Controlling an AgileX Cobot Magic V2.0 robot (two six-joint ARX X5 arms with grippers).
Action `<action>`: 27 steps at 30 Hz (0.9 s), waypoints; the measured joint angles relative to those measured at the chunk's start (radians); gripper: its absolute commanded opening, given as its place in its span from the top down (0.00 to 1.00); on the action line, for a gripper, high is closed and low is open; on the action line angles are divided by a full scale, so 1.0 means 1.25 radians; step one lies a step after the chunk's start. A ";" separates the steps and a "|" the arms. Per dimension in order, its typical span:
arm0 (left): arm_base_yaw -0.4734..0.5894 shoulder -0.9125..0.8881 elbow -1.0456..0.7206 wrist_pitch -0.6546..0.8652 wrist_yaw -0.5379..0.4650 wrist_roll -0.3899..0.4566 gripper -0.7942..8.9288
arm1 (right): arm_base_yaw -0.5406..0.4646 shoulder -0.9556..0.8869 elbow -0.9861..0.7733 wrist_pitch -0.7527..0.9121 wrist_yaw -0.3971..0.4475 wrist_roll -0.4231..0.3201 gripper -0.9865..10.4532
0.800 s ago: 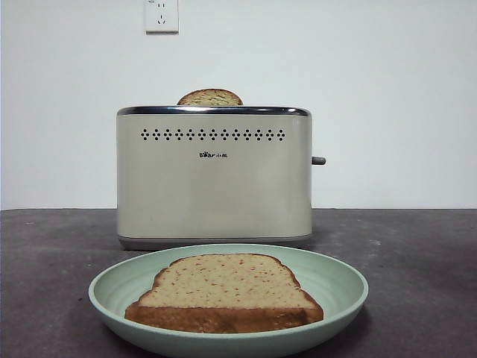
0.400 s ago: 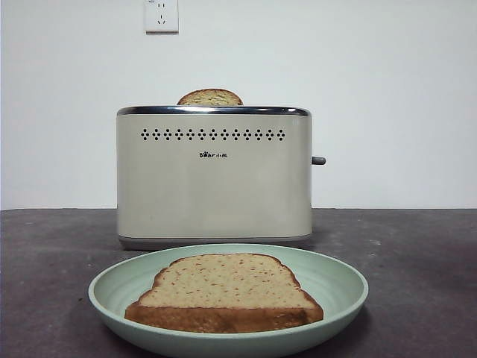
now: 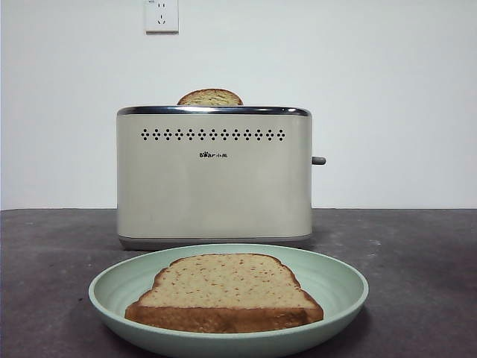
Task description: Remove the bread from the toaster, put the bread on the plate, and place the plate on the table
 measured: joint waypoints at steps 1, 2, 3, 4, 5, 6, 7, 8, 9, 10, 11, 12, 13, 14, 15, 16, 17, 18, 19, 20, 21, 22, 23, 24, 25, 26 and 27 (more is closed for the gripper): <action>0.000 0.000 0.000 0.000 0.000 0.000 0.91 | 0.000 0.000 0.000 0.000 0.000 0.000 0.91; 0.000 0.000 0.000 0.000 0.000 0.000 0.91 | 0.000 0.000 0.000 0.001 0.001 0.000 0.91; 0.000 0.000 0.000 0.000 0.000 0.000 0.91 | 0.000 0.000 0.000 0.003 0.006 -0.001 0.91; 0.000 0.000 0.000 0.000 0.000 0.000 0.91 | 0.000 0.000 0.000 0.006 0.016 -0.003 0.91; 0.000 0.000 0.000 0.000 0.000 0.000 0.91 | 0.000 0.000 0.000 0.009 0.026 -0.010 0.91; 0.000 0.000 0.000 0.000 0.000 0.000 0.91 | -0.001 0.000 0.000 0.012 0.042 -0.020 0.91; 0.000 0.000 0.000 0.000 0.000 0.000 0.91 | -0.008 -0.004 0.000 0.014 0.062 -0.033 0.91; 0.000 0.000 0.000 0.000 0.000 0.000 0.91 | -0.017 -0.011 0.000 0.018 0.083 -0.051 0.91; 0.000 0.000 0.000 0.000 0.000 -0.001 0.91 | -0.036 -0.021 0.000 0.023 0.099 -0.073 0.91; 0.000 0.000 0.000 0.000 0.000 -0.001 0.91 | -0.058 -0.031 -0.001 0.033 0.103 -0.092 0.91; 0.000 0.000 0.000 0.000 0.000 -0.001 0.91 | -0.089 -0.041 -0.005 0.055 0.095 -0.112 0.91; 0.000 0.000 0.000 0.000 0.000 -0.001 0.91 | -0.125 -0.054 -0.015 0.081 0.076 -0.127 0.91; 0.000 0.000 0.000 0.000 0.000 -0.001 0.91 | -0.156 -0.064 -0.027 0.101 0.054 -0.136 0.91; 0.000 0.000 0.000 0.000 0.000 -0.001 0.91 | -0.195 -0.078 -0.046 0.126 0.025 -0.144 0.91; 0.000 0.000 0.000 0.000 0.000 -0.001 0.91 | -0.224 -0.088 -0.063 0.141 0.005 -0.150 0.91; 0.000 0.000 0.000 0.000 0.000 -0.001 0.91 | -0.267 -0.103 -0.092 0.163 -0.017 -0.158 0.91; 0.000 0.000 0.000 0.000 0.000 -0.001 0.91 | -0.303 -0.119 -0.123 0.184 -0.022 -0.166 0.91; 0.000 0.000 0.000 0.000 0.000 -0.001 0.91 | -0.336 -0.136 -0.152 0.206 -0.023 -0.174 0.91; 0.000 0.000 0.000 0.000 0.000 -0.001 0.91 | -0.366 -0.152 -0.181 0.232 -0.022 -0.181 0.91; 0.000 0.000 0.000 0.000 0.000 -0.001 0.91 | -0.402 -0.177 -0.220 0.268 -0.022 -0.188 0.91; 0.000 0.000 0.000 0.000 0.000 -0.001 0.91 | -0.428 -0.199 -0.251 0.298 -0.022 -0.193 0.91; 0.000 0.000 0.000 0.000 0.000 -0.001 0.91 | -0.457 -0.226 -0.286 0.336 -0.022 -0.195 0.91; 0.000 0.000 0.000 0.000 0.000 -0.001 0.91 | -0.482 -0.253 -0.319 0.376 -0.022 -0.197 0.91; 0.000 0.000 0.000 0.000 0.000 -0.001 0.91 | -0.499 -0.274 -0.344 0.406 -0.022 -0.199 0.91; 0.000 0.000 0.000 0.000 0.000 -0.001 0.91 | -0.518 -0.297 -0.374 0.443 -0.023 -0.200 0.91; 0.000 0.000 0.000 0.000 0.000 -0.001 0.91 | -0.534 -0.314 -0.401 0.471 -0.023 -0.200 0.91; 0.000 0.000 0.000 0.000 0.000 -0.001 0.91 | -0.547 -0.327 -0.426 0.494 -0.023 -0.200 0.91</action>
